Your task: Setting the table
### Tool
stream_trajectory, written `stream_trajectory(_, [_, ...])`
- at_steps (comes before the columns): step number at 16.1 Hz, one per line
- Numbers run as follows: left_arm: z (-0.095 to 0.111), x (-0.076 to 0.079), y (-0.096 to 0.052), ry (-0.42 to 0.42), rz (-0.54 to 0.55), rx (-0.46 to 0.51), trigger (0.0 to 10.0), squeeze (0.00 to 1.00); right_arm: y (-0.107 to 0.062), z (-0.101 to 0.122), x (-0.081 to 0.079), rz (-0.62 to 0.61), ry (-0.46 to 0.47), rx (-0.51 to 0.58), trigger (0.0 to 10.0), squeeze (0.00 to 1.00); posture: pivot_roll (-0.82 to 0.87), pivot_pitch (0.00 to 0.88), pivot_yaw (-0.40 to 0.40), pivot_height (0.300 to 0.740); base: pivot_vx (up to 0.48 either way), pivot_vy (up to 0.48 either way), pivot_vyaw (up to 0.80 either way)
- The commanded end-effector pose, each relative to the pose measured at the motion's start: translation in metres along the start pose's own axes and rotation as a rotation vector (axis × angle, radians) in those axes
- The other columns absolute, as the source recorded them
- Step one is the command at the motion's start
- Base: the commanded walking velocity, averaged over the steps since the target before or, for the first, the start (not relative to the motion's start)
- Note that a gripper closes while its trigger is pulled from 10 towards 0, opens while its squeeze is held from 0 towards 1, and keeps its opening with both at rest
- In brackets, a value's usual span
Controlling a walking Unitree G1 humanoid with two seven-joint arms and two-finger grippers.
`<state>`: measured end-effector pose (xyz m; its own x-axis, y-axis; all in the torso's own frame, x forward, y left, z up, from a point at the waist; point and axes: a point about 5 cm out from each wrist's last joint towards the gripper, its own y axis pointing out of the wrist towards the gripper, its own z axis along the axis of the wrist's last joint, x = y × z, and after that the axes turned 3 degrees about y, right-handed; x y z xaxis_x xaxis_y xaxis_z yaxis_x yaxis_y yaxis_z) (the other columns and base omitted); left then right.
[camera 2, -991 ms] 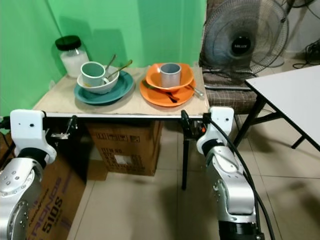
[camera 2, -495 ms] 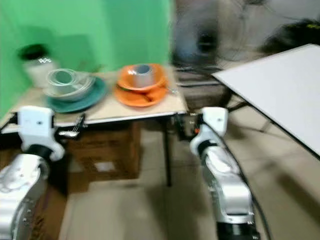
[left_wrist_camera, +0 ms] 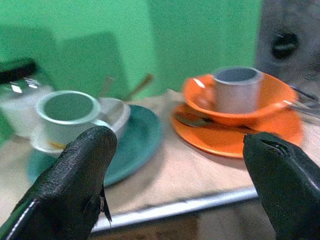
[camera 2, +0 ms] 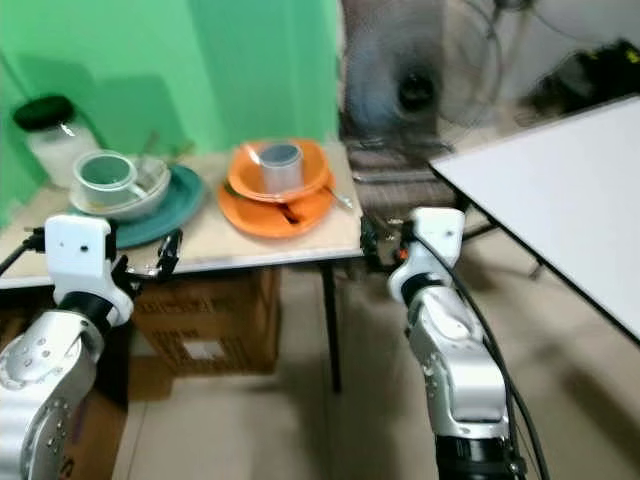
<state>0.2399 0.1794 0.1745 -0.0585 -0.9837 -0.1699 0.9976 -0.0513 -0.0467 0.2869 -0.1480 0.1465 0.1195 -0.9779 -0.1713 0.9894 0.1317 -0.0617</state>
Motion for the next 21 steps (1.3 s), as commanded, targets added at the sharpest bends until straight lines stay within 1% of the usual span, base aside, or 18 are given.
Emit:
stream_trajectory(1, [0.001, -0.007, -0.002, 0.015, 0.027, 0.000, 10.0, 0.55, 0.002, 0.001, -0.012, 0.045, 0.010, 0.008, 10.0, 0.00, -0.01, 0.000, 0.064, 0.740, 0.360, 0.000, 0.00])
stream_trajectory(2, [0.001, -0.008, -0.003, 0.017, 0.027, 0.000, 10.0, 0.55, 0.003, 0.001, -0.014, 0.062, -0.015, 0.010, 10.0, 0.00, -0.01, 0.000, 0.065, 0.740, 0.352, 0.000, 0.00])
stream_trajectory(4, [0.001, -0.007, -0.004, 0.028, 0.020, -0.002, 10.0, 0.55, 0.003, 0.001, -0.018, 0.099, -0.035, 0.005, 10.0, 0.00, -0.01, 0.000, 0.065, 0.740, 0.351, 0.000, 0.00])
stream_trajectory(7, [0.001, -0.005, -0.007, 0.042, 0.007, -0.006, 10.0, 0.54, 0.003, -0.001, -0.022, 0.148, -0.030, 0.002, 10.0, 0.00, 0.00, 0.000, 0.064, 0.740, 0.345, 0.000, 0.80])
stream_trajectory(9, [0.001, -0.003, -0.008, 0.058, -0.006, -0.008, 10.0, 0.54, 0.004, 0.002, -0.020, 0.150, -0.028, 0.025, 10.0, 0.00, 0.00, 0.000, 0.067, 0.740, 0.339, 0.000, 0.77])
stream_trajectory(10, [0.001, -0.002, -0.008, 0.068, -0.019, -0.008, 10.0, 0.55, 0.004, 0.005, -0.016, 0.139, 0.006, 0.036, 10.0, 0.00, 0.00, 0.000, 0.070, 0.740, 0.334, 0.000, 0.00])
stream_trajectory(11, [0.001, -0.001, -0.009, 0.073, -0.026, -0.008, 10.0, 0.55, 0.005, 0.006, -0.014, 0.139, 0.019, 0.040, 10.0, 0.00, 0.00, 0.000, 0.072, 0.740, 0.334, 0.000, 0.00])
stream_trajectory(12, [0.002, 0.001, -0.009, 0.076, -0.035, -0.007, 10.0, 0.55, 0.005, 0.008, -0.012, 0.152, 0.008, 0.046, 10.0, 0.00, 0.00, 0.000, 0.074, 0.740, 0.330, 0.000, 0.00])
stream_trajectory(13, [0.003, 0.004, -0.009, 0.084, -0.052, -0.005, 10.0, 0.55, 0.006, 0.014, -0.010, 0.187, -0.030, 0.061, 10.0, 0.00, 0.00, 0.000, 0.073, 0.740, 0.322, 0.000, 0.00])
stream_trajectory(15, [0.003, 0.009, -0.008, 0.096, -0.084, -0.002, 10.0, 0.52, 0.011, 0.025, -0.009, 0.281, -0.112, 0.071, 10.0, 0.00, 0.00, 0.000, 0.069, 0.740, 0.296, 0.000, 0.00])
stream_trajectory(16, [0.004, 0.010, -0.008, 0.102, -0.091, 0.001, 10.0, 0.43, 0.014, 0.029, -0.010, 0.339, -0.120, 0.065, 10.0, 0.00, 0.00, 0.000, 0.067, 0.740, 0.000, 0.000, 0.00])
stream_trajectory(17, [0.005, 0.012, -0.008, 0.112, -0.105, 0.006, 10.0, 0.39, 0.017, 0.035, -0.009, 0.402, -0.146, 0.060, 10.0, 0.84, -0.01, 0.000, 0.067, 0.740, 0.000, 0.000, 0.00])
stream_trajectory(18, [0.006, 0.014, -0.007, 0.131, -0.140, 0.013, 10.0, 0.39, 0.023, 0.040, -0.008, 0.447, -0.190, 0.048, 10.0, 1.00, -0.01, 0.000, 0.064, 0.740, 0.000, 0.000, 0.00])
stream_trajectory(21, [0.009, 0.024, -0.005, 0.171, -0.254, 0.008, 10.0, 0.38, 0.041, 0.052, -0.003, 0.552, -0.331, -0.029, 10.0, 1.00, -0.03, 0.000, 0.061, 0.740, 0.000, 0.000, 0.00])
